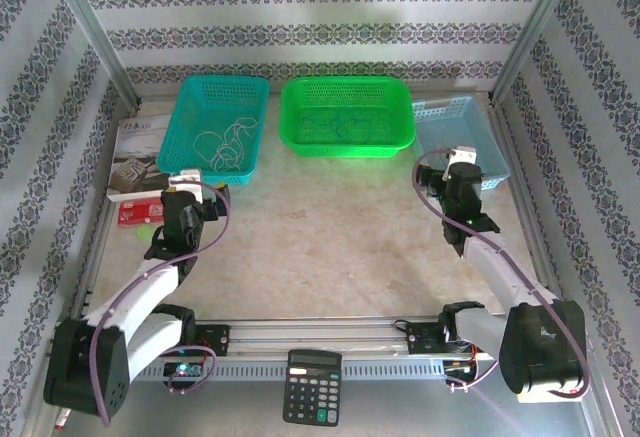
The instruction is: Untangle the cables
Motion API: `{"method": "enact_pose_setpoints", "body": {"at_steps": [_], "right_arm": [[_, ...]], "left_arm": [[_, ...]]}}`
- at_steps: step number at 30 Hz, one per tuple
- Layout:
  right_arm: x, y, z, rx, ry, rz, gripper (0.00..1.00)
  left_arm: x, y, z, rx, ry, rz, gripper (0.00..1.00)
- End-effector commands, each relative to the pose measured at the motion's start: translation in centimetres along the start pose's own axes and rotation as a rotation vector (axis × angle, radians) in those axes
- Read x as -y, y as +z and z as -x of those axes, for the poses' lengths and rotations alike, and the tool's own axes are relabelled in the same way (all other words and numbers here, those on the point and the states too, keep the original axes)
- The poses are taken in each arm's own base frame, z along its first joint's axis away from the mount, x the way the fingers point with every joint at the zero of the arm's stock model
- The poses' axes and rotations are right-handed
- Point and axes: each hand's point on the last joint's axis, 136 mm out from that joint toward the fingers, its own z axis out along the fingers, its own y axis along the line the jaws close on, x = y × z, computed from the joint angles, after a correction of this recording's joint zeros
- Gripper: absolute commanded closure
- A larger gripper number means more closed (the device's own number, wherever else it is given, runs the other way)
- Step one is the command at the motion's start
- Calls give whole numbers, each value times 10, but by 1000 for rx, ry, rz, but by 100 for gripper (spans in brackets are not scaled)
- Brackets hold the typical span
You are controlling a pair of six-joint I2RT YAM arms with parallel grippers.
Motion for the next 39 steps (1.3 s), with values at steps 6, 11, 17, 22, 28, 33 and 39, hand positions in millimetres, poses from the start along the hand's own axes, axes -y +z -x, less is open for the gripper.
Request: {"method": "enact_pose_setpoints", "body": {"at_steps": [6,11,17,22,28,33,39], "right_arm": [[10,11,-22,93,-67,-48,2],[2,21,-31,146,-112,1,2],[-12,43,-41,210,-102,102,2],[-20,50,-42,177,-100,170,2],[-10,61,-36,140,-54,131,2],[-10,61,-37,147,-72,101,2],[-14,59,-37,154,-93,96,2]], "left_arm": [[-20,33,5,116,10,103,0],[-22,50,-3,113,-4,89,0],[-18,65,-20,93,-20,26,0],[-8,75,-24,73,13,-24,0],[-4,83,-25,29,24,-44,0],[-3,83,-26,25,24,-45,0],[-4,83,-26,23,21,-45,0]]}}
